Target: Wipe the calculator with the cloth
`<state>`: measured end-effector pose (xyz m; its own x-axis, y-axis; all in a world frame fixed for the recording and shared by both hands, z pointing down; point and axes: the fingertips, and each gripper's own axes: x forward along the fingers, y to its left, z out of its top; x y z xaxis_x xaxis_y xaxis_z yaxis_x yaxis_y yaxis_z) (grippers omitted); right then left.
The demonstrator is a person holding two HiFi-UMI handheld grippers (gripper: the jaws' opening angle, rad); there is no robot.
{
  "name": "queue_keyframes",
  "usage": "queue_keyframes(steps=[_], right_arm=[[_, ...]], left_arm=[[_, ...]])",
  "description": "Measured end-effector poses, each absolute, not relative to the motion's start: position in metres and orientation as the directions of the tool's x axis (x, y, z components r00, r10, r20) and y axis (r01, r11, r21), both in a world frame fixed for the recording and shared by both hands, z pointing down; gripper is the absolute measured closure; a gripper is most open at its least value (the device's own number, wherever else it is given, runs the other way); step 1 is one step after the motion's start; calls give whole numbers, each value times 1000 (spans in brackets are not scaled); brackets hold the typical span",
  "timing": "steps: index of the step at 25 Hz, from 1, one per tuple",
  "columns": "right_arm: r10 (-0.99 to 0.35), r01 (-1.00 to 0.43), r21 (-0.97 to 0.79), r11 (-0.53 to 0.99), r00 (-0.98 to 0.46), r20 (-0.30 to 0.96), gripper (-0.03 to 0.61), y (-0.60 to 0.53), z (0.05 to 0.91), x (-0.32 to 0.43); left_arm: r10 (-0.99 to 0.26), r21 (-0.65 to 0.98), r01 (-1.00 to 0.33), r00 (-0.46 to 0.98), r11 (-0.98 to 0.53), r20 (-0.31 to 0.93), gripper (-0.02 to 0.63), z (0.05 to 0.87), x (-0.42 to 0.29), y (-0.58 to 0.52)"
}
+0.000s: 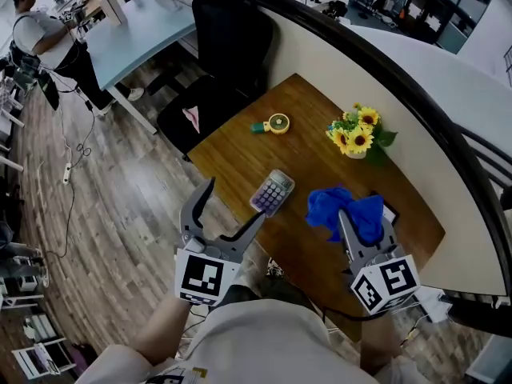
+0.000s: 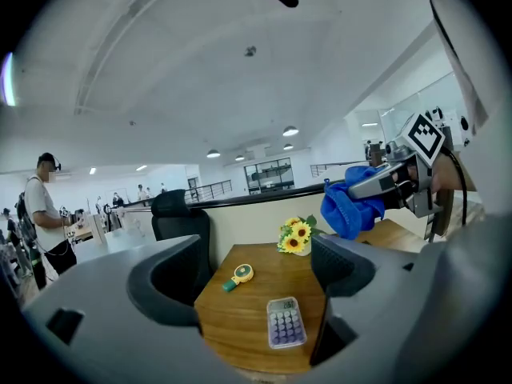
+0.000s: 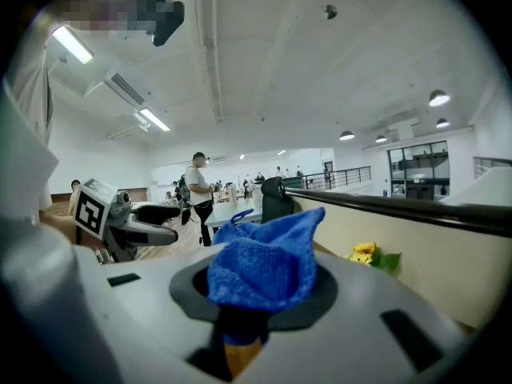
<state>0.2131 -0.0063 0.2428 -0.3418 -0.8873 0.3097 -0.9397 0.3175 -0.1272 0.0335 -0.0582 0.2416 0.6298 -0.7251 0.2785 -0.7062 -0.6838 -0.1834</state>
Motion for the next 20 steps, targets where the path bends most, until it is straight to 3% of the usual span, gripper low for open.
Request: queue_keyframes(steps=[8, 20], right_arm=[[-849, -923, -137, 360, -385, 361, 480, -24, 278, 222], [-828, -935, -161, 316, -354, 434, 480, -35, 332, 214]], left_arm=[[-713, -148, -717, 603, -681, 358, 199, 284, 46, -68], [-598, -106, -646, 617, -756, 512, 192, 379, 58, -70]])
